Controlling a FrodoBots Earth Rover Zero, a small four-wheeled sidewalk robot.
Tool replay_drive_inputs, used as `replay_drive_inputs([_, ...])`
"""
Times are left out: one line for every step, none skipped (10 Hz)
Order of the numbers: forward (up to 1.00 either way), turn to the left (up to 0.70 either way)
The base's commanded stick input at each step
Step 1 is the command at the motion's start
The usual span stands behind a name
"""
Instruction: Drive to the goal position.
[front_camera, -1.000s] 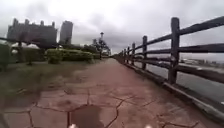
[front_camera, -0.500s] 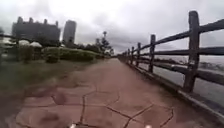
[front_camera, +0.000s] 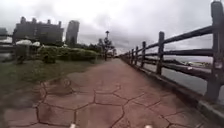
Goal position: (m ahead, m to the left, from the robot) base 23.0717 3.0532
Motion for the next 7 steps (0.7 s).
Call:
replay_drive_inputs([0.91,0.00])
replay_drive_inputs([0.90,0.00])
replay_drive_inputs([0.90,0.00])
replay_drive_inputs([0.90,-0.12])
replay_drive_inputs([0.90,-0.25])
replay_drive_inputs([0.90,-0.33])
replay_drive_inputs([0.90,-0.36])
